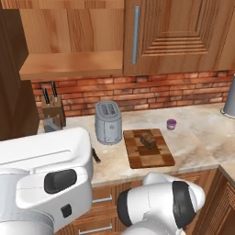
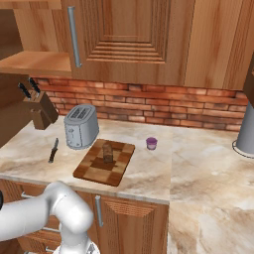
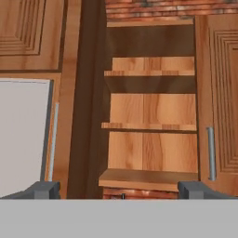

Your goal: Pick the bread, place it on the cutting board, pick the jam, place it on the counter, and close the cabinet.

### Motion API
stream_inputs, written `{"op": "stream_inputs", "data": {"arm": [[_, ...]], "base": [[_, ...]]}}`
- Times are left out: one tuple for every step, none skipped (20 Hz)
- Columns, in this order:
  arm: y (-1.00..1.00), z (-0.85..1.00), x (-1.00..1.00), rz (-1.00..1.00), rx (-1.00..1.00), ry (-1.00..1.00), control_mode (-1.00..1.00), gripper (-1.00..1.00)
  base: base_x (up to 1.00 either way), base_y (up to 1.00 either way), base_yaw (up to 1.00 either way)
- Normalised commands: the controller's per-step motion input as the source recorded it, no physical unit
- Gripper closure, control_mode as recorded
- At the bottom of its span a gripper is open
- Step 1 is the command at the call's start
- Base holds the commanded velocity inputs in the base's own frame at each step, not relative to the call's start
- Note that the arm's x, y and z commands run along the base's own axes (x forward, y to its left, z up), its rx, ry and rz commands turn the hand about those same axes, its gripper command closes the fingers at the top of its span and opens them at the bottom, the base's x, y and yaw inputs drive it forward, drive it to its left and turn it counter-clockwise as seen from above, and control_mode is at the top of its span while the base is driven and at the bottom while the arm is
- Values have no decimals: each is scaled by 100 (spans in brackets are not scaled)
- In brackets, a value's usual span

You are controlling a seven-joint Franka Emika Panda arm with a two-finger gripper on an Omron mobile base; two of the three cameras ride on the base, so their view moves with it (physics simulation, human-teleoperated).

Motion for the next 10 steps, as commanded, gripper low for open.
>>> {"op": "stream_inputs", "data": {"arm": [[26, 0, -3, 3, 0, 2, -100, -100], [26, 0, -6, 2, 0, 4, -100, -100], [24, 0, -6, 2, 0, 3, -100, -100], [24, 0, -8, 1, 0, 4, -100, -100], [22, 0, -11, 1, 0, 4, -100, -100], [21, 0, -12, 1, 0, 3, -100, -100], [21, 0, -12, 1, 0, 3, -100, -100], [21, 0, -11, 1, 0, 3, -100, -100], [22, 0, -9, 1, 0, 4, -100, -100], [23, 0, -9, 0, 0, 3, -100, -100]], "base": [[0, 0, 0], [0, 0, 0], [0, 0, 0], [0, 0, 0], [0, 0, 0], [0, 0, 0], [0, 0, 0], [0, 0, 0], [0, 0, 0], [0, 0, 0]]}}
